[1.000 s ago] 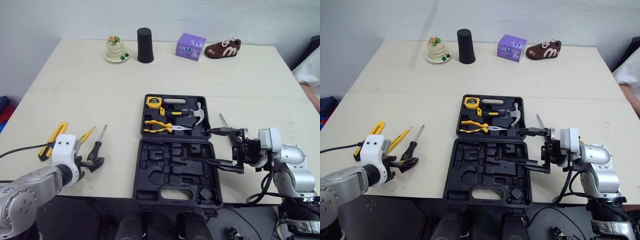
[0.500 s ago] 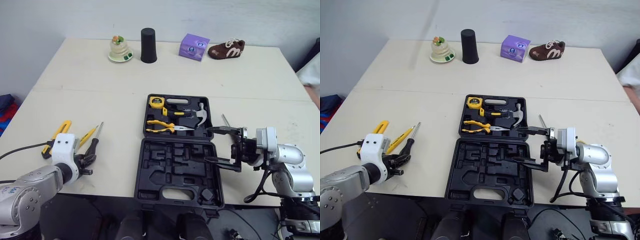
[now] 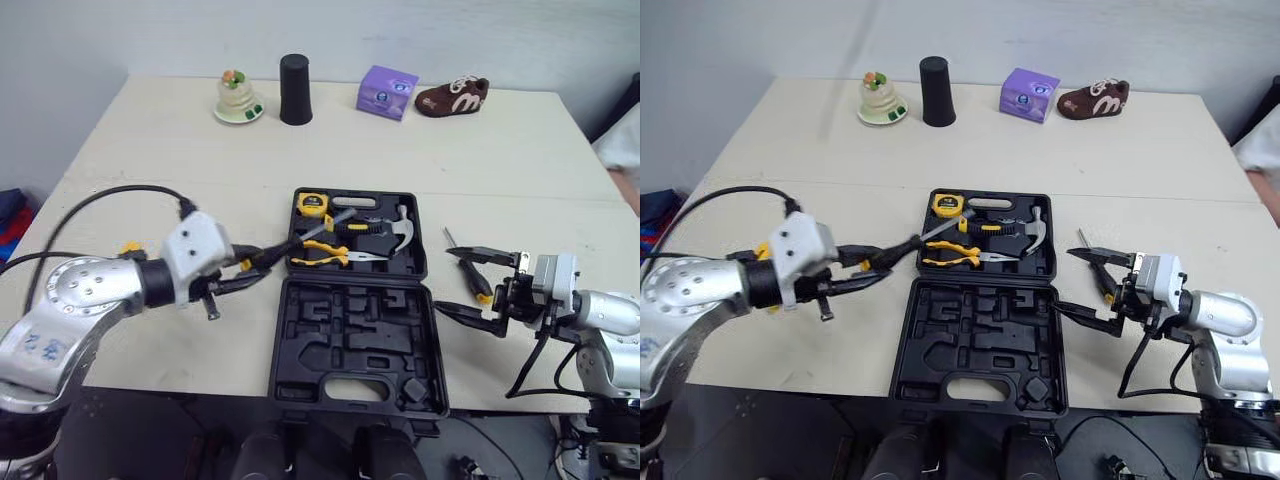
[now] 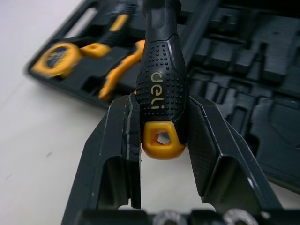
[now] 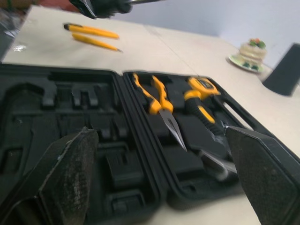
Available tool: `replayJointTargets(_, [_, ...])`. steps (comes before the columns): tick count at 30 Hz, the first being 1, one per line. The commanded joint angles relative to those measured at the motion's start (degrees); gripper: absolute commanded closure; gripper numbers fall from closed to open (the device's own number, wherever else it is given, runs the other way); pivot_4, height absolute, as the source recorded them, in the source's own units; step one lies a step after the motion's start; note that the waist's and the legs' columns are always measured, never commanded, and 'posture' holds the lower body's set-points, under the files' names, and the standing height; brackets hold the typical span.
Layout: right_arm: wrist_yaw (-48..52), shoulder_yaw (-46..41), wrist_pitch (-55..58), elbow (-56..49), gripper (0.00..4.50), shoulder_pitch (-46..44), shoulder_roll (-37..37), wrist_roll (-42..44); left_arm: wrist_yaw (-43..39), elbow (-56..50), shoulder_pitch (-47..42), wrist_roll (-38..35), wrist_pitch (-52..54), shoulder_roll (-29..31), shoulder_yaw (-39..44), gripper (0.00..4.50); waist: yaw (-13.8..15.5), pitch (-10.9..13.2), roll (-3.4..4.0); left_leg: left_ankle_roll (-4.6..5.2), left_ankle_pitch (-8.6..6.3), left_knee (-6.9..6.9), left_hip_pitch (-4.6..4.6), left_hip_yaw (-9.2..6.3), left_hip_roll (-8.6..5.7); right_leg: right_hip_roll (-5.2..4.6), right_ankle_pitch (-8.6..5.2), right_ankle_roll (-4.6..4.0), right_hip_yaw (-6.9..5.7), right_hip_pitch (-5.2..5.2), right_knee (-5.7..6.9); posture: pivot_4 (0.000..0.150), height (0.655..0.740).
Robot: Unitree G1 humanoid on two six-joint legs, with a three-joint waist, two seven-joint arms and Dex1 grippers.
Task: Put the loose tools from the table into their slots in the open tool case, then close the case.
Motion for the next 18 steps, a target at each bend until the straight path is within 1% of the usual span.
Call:
replayJointTargets(1, [-0.01, -3.94, -1.99, -0.2, 0.0, 3.14, -2.22, 0.2, -5.76, 4.24, -11.4, 3.34, 3.08, -0.66, -10.48, 3.55, 0.29, 0.02, 0.02, 0.0, 0.0, 0.02, 0.0, 0.04, 0.06, 0.08, 0.0, 0.0, -0.01, -0.03, 0.03, 0.15, 0.74])
replayJointTargets(3, [0.1, -4.82, -2.41, -0.33, 0.0, 4.97, -2.83, 0.38, -7.81, 6.18, -16.83, 4.27, 5.87, -1.71, -15.19, 3.55, 1.01, 0.03, 0.03, 0.01, 0.04, 0.12, -0.13, -0.03, 0.08, 0.21, 0.0, 0.0, -0.05, -0.09, 0.17, 0.15, 0.74])
replayJointTargets(5, [-0.15, -5.24, -2.84, -0.83, 0.0, 6.37, -2.8, 0.52, -9.8, 8.37, -20.52, 7.4, 5.09, -2.22, -19.35, 3.55, 1.16, 0.02, 0.03, 0.02, 0.05, 0.16, -0.14, 0.01, 0.09, 0.24, 0.01, 0.02, -0.01, -0.1, 0.22, 0.15, 0.74])
replayJointTargets(9, [-1.3, -5.29, -2.57, -3.62, 0.0, 9.24, -2.19, 0.81, -12.76, 12.26, -27.8, 13.11, 4.41, -6.62, -28.27, 3.55, 1.33, 0.03, 0.04, 0.04, 0.05, 0.22, -0.16, 0.05, 0.14, 0.32, 0.01, 0.03, 0.0, -0.14, 0.21, 0.15, 0.74])
replayJointTargets(11, [-1.7, -5.18, -2.44, -4.37, 0.0, 9.76, -2.16, 0.85, -13.78, 12.98, -28.87, 15.02, 4.64, -7.22, -30.3, 3.55, 1.26, 0.03, 0.04, 0.03, 0.05, 0.25, -0.16, 0.06, 0.16, 0.34, 0.01, 0.03, 0.02, -0.15, 0.21, 0.15, 0.74])
replayJointTargets(15, [-3.89, -5.25, -0.97, -8.14, 0.0, 11.29, -2.15, 1.06, -14.38, 16.08, -31.84, 22.68, 1.11, -8.37, -35.83, 3.55, 1.38, 0.04, 0.05, 0.01, 0.06, 0.24, -0.15, 0.05, 0.21, 0.38, 0.01, 0.03, 0.01, -0.15, 0.21, 0.15, 0.74])
replayJointTargets(18, [-5.77, -5.17, 0.71, -11.45, 0.0, 12.48, -2.23, 1.25, -14.89, 16.55, -32.8, 24.6, 1.48, -9.27, -35.86, 3.55, 1.5, 0.04, 0.05, 0.01, 0.07, 0.31, -0.19, 0.0, 0.22, 0.37, 0.01, 0.02, -0.01, -0.16, 0.2, 0.15, 0.74])
